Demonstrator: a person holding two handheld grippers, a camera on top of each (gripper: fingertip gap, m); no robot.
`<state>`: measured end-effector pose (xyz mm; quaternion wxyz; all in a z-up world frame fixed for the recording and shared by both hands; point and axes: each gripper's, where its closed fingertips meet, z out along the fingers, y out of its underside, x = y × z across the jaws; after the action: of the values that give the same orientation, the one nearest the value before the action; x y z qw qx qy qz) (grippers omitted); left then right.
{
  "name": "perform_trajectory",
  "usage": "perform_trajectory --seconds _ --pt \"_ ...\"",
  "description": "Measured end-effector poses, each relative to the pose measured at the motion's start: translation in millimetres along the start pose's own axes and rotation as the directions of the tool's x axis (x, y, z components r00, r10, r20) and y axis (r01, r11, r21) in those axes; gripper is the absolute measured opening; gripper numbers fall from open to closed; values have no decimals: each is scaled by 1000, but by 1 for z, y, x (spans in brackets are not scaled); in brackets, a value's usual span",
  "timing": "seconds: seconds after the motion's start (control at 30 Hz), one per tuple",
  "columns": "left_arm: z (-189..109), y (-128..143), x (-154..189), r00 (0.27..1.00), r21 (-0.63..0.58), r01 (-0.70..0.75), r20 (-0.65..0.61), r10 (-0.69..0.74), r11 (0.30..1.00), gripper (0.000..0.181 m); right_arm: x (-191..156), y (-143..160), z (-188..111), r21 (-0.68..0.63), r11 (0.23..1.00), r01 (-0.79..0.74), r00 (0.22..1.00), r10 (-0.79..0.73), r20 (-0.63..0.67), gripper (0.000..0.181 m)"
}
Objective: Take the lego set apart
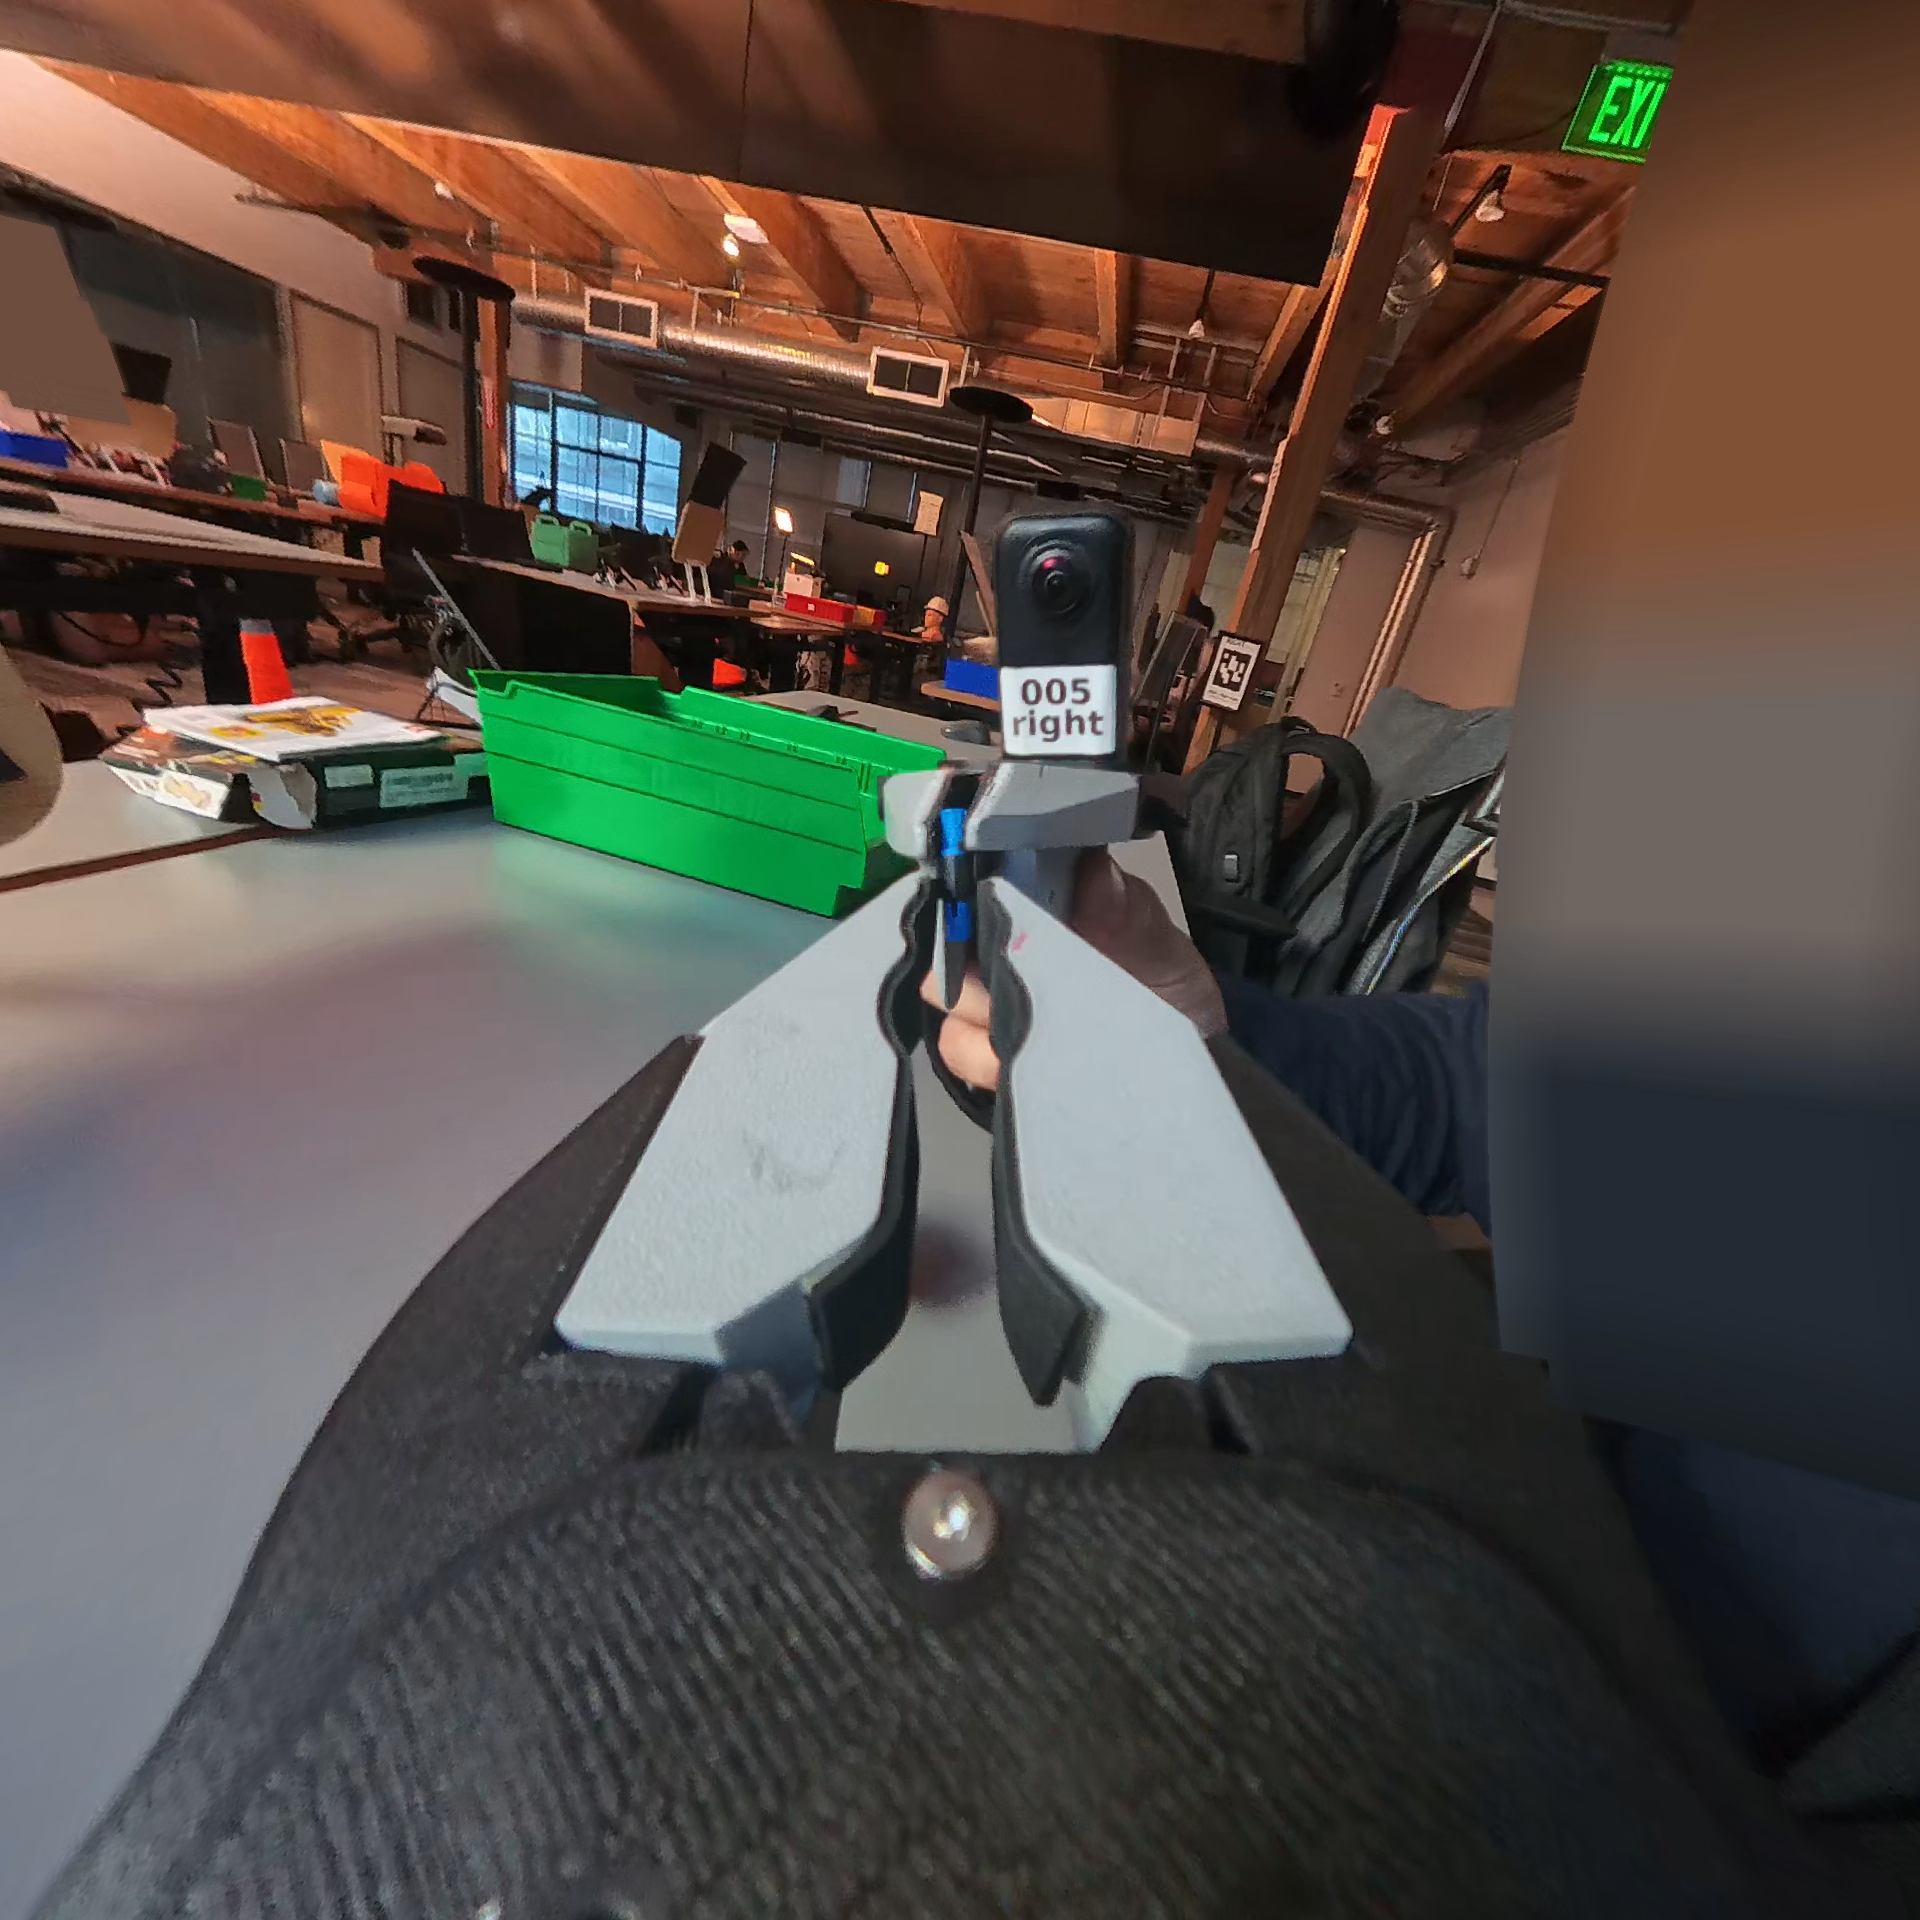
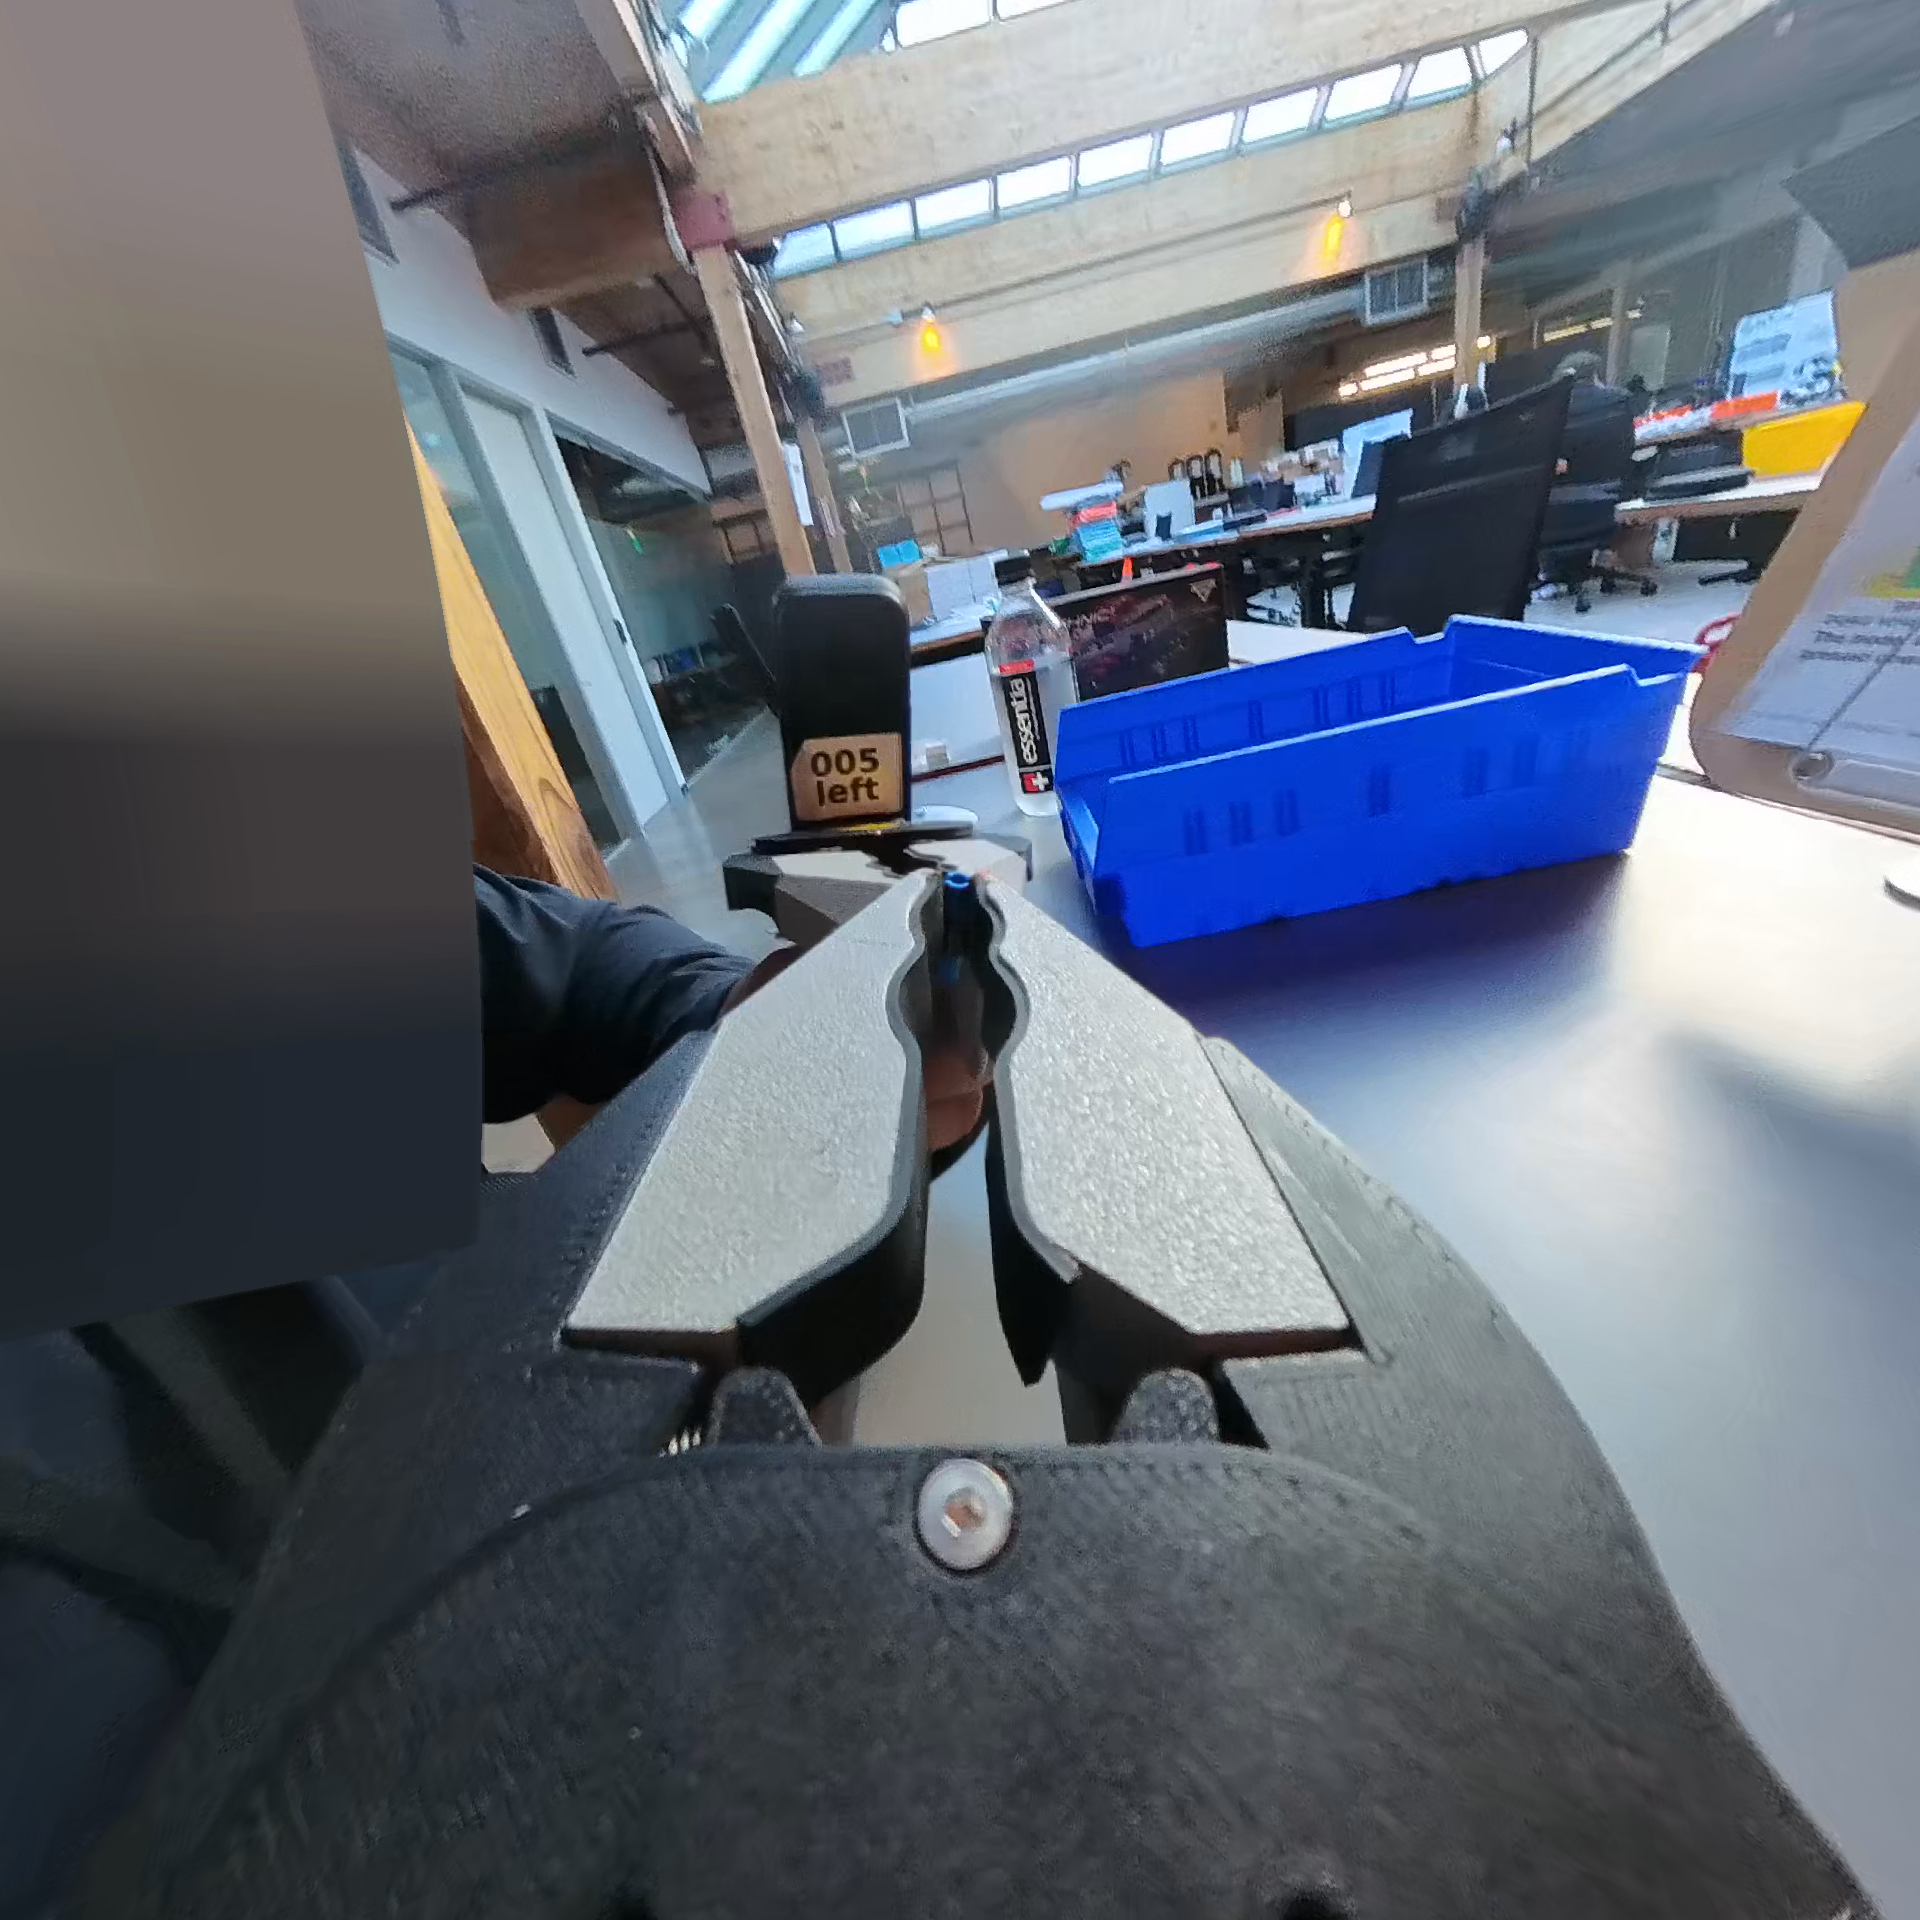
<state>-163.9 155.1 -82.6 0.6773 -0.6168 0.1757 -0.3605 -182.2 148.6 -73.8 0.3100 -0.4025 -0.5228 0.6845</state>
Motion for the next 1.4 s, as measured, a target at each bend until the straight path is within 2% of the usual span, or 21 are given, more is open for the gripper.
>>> perform_trajectory --seconds 0.2,0.4,0.5,0.53,0.57,0.6,0.63,0.73,0.83,0.9,0.93,1.0,1.07,1.1,1.17,1.2,1.23,1.27,1.3,1.33,1.4 --pt "1 10 -5 1000 -73 -5 31 7 997 5 5 9 2 -53 998 -22 999 20 -43 1" --pt "-1 6 -17 974 15 226 -1 -226 974 5 22 5 8 8 987 -158 982 158 -108 0" --pt "-1 4 -21 964 38 265 -3 -265 963 6 28 0 9 52 979 -197 971 202 -130 0" --pt "-2 6 -23 964 26 266 8 -266 964 5 35 -16 1 163 962 -217 961 240 -138 0" --pt "-2 18 -24 961 -27 275 28 -275 961 5 46 -48 -23 340 909 -241 949 294 -112 0" --pt "-2 28 -23 950 -44 311 29 -310 949 5 52 -71 -47 435 865 -250 949 309 -68 0" --pt "-3 33 -24 939 -48 343 25 -342 938 5 59 -79 -62 462 857 -229 951 299 -84 0" --pt "2 33 -27 964 -77 267 39 -265 961 5 72 -55 -71 310 936 -166 949 237 -207 1" --pt "6 51 -27 992 -225 110 86 -93 968 5 78 -54 -101 215 975 -53 941 121 -315 0" --pt "6 66 -29 993 -333 4 115 37 943 5 90 -78 -153 218 972 86 871 32 -490 0" --pt "7 69 -27 992 -352 -27 103 67 936 5 98 -93 -187 185 968 169 799 -25 -601 0" --pt "10 68 -26 990 -351 -59 103 101 934 5 118 -117 -266 62 966 252 569 -96 -817 1" --pt "12 66 -23 991 -340 -66 88 102 938 5 124 -133 -332 -25 951 307 383 -147 -912 0" --pt "13 65 -22 992 -339 -65 83 99 938 5 133 -127 -357 -85 960 265 316 -170 -933 0" --pt "14 65 -21 992 -338 -70 75 101 939 5 157 -89 -402 -191 980 60 197 -199 -960 0" --pt "14 66 -21 992 -343 -69 72 100 937 5 168 -60 -418 -229 971 -66 164 -216 -962 1" --pt "15 67 -20 993 -346 -68 66 97 936 5 177 -27 -428 -247 947 -203 166 -215 -962 6" --pt "15 68 -19 993 -348 -66 65 95 935 5 182 7 -434 -261 904 -338 181 -210 -961 19" --pt "15 68 -20 993 -349 -69 65 98 935 5 185 31 -445 -260 858 -442 147 -216 -965 17" --pt "15 69 -20 993 -350 -72 65 101 934 5 189 29 -455 -233 870 -435 74 -223 -972 9" --pt "14 70 -21 993 -357 -70 68 100 932 5 186 9 -447 -237 906 -349 95 -218 -971 19"
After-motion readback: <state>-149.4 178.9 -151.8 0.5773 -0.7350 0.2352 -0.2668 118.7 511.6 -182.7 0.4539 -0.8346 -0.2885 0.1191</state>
